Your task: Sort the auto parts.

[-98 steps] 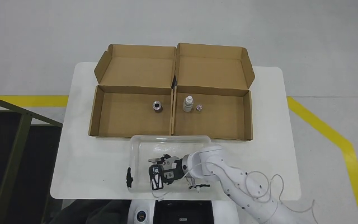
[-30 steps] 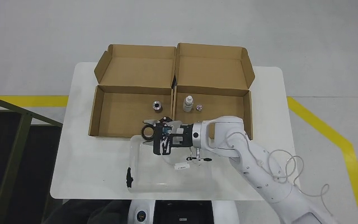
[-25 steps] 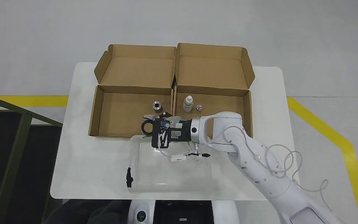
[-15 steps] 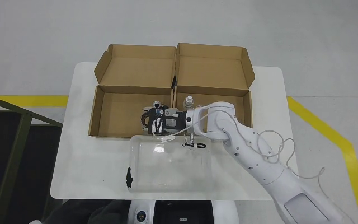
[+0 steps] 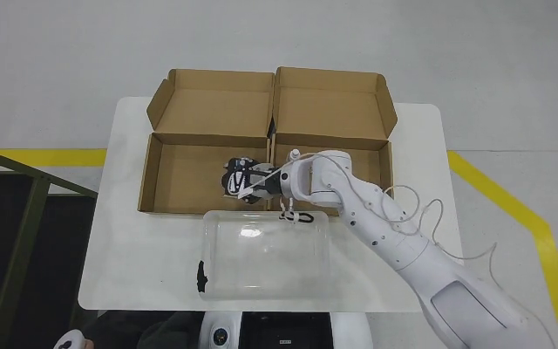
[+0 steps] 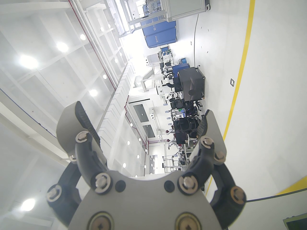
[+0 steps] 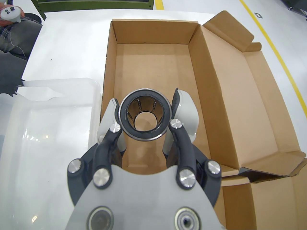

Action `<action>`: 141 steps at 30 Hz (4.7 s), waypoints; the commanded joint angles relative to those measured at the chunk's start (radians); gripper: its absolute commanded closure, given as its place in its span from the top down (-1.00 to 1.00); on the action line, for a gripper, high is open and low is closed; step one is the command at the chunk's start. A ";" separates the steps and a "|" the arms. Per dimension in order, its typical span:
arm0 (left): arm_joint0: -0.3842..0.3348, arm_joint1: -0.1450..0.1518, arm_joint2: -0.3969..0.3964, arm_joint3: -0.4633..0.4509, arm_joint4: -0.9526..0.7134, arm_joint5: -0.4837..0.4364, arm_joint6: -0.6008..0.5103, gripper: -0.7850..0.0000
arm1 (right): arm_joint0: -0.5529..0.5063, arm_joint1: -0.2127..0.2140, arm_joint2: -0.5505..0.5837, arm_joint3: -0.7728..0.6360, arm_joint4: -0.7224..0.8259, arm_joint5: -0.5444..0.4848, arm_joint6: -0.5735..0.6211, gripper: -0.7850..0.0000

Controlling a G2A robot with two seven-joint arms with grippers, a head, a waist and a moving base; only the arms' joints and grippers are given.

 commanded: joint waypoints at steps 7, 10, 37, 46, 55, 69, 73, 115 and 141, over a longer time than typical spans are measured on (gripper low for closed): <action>0.000 0.000 0.000 0.000 0.000 0.000 0.000 1.00 | 0.022 -0.017 -0.022 0.065 -0.007 0.001 0.008 -1.00; 0.000 0.000 0.000 0.000 0.000 0.000 0.000 1.00 | 0.029 -0.024 -0.029 0.086 -0.010 0.000 0.010 -1.00; 0.000 0.000 0.000 0.000 0.000 0.000 0.000 1.00 | 0.046 -0.062 -0.054 0.189 -0.042 -0.006 0.009 -0.31; 0.000 0.000 0.000 0.000 0.000 0.000 0.000 1.00 | 0.040 -0.061 -0.037 0.183 -0.050 -0.018 0.013 -0.09; 0.000 0.000 0.000 0.000 0.000 0.000 0.000 1.00 | 0.030 -0.057 -0.012 0.156 -0.057 -0.024 0.012 0.04; 0.000 0.000 0.000 0.000 0.000 0.000 0.000 1.00 | -0.028 -0.015 0.111 -0.051 -0.066 -0.060 0.005 0.00; 0.000 0.000 0.000 0.000 0.000 0.000 0.000 1.00 | -0.083 0.008 0.172 -0.141 -0.070 -0.070 0.008 0.02; 0.000 0.000 0.000 0.000 0.000 0.000 0.000 1.00 | -0.988 0.181 0.877 -0.574 -0.265 0.032 -0.527 0.52; 0.000 0.000 0.000 0.000 0.000 0.000 0.000 1.00 | -1.187 0.205 1.066 -0.580 -0.306 0.165 -0.796 1.00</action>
